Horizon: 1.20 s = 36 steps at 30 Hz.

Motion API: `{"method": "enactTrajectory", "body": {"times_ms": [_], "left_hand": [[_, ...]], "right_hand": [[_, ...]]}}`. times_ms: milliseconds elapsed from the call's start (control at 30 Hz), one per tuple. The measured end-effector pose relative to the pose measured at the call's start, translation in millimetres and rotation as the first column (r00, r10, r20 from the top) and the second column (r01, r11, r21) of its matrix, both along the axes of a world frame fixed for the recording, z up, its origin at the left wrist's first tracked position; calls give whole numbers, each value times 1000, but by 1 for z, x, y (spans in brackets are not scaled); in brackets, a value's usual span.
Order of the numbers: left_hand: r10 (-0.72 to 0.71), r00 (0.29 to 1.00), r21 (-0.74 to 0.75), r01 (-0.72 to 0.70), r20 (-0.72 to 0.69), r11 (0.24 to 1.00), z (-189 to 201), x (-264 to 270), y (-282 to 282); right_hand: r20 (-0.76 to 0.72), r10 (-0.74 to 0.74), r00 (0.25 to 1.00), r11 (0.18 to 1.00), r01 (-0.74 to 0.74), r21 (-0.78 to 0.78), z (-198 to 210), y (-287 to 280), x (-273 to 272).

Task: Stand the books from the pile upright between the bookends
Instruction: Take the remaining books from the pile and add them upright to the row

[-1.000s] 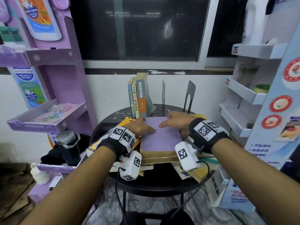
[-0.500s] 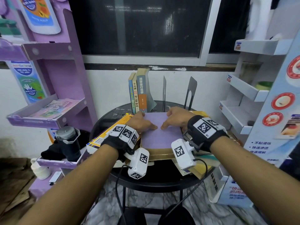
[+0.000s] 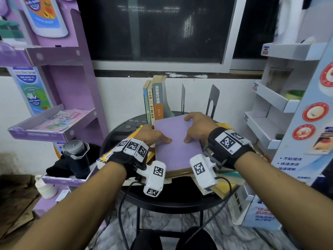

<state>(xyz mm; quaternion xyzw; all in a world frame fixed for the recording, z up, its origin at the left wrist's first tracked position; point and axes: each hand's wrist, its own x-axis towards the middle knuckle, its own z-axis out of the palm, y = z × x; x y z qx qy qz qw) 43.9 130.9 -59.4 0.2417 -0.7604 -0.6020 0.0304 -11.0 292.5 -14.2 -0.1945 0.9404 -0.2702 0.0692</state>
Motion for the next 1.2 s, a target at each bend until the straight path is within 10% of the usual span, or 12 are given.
{"method": "enactTrajectory", "body": {"times_ms": [300, 1200], "left_hand": [[83, 978, 84, -68, -193, 994, 20, -4, 3], [-33, 791, -264, -164, -612, 950, 8, -17, -30]], "right_hand": [[-171, -35, 985, 995, 18, -103, 9, -4, -8], [-338, -99, 936, 890, -69, -451, -13, -25, -30]]}}
